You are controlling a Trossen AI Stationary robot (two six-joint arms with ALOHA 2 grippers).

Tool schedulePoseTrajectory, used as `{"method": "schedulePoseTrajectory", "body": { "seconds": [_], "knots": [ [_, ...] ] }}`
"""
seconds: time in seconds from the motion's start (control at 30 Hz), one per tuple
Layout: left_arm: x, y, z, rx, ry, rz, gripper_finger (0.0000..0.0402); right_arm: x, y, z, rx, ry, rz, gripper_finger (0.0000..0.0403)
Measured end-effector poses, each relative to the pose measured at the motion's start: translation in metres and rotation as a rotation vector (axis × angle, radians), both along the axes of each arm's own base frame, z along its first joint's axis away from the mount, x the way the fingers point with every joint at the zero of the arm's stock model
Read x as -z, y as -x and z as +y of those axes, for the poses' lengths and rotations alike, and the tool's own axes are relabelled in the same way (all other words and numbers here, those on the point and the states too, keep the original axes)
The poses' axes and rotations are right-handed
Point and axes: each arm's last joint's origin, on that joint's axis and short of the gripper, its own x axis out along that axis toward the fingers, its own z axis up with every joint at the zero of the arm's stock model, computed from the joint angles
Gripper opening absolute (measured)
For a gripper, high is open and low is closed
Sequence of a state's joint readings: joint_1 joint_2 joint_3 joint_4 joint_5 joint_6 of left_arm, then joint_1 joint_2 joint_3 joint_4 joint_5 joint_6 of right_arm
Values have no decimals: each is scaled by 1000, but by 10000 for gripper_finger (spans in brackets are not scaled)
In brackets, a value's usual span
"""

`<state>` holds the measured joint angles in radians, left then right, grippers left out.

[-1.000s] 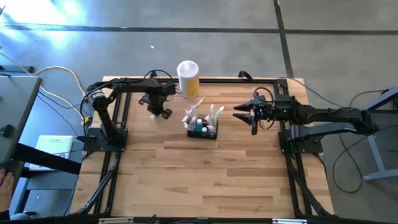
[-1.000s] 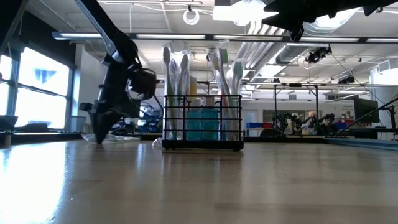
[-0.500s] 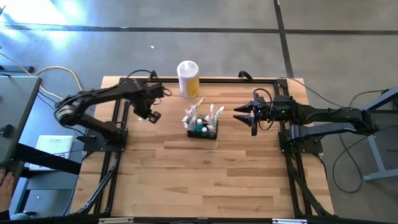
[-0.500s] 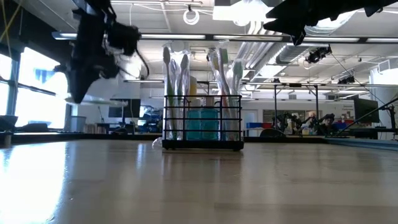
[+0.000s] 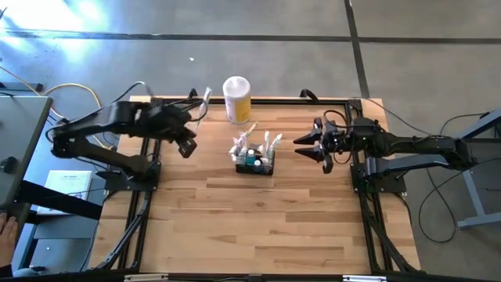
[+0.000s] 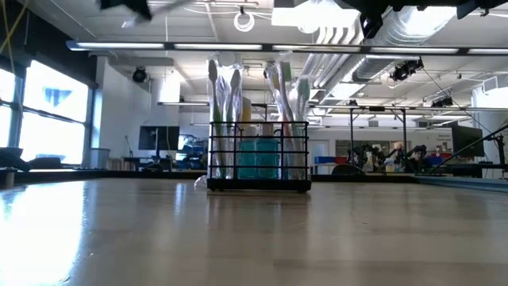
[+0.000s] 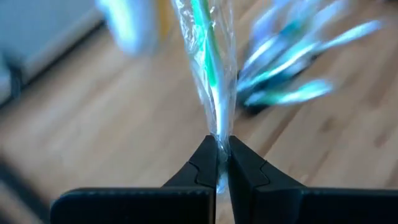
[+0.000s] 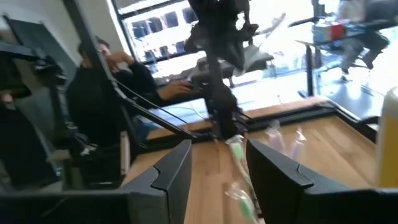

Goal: Pick & Place toothbrushing station
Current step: Put the left green toothbrush into the right section wire organizer

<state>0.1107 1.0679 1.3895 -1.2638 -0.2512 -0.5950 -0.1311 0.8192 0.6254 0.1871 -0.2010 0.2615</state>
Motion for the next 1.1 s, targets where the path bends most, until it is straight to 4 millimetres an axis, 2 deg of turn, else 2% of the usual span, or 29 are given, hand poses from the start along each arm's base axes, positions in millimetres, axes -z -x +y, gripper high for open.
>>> {"method": "schedulePoseTrajectory", "body": {
  "seconds": [0.1,0.2,0.37,0.57,0.7,0.87,1.0,1.1],
  "knots": [
    [-34,-8,-19,136,-158,-125,5,-2,0,1,-35,-3,-19,145],
    [-58,-21,-39,258,-323,-198,5,-3,0,1,-52,-27,-26,145],
    [-84,-48,-71,437,-601,-171,5,-3,0,3,-106,-115,-20,145],
    [-83,-96,-100,605,-938,54,11,-6,1,5,-173,-175,-29,145],
    [-81,-118,-109,719,-1103,198,18,-11,2,6,-225,-162,-78,145],
    [-93,-123,-111,839,-1263,283,6,-18,3,7,-260,-142,-145,145],
    [-92,-125,-111,1029,-1474,511,8,-21,4,7,-266,-146,-179,145],
    [-93,-129,-108,1041,-1561,628,15,-23,4,7,-272,-177,-191,145]
  ]
}}
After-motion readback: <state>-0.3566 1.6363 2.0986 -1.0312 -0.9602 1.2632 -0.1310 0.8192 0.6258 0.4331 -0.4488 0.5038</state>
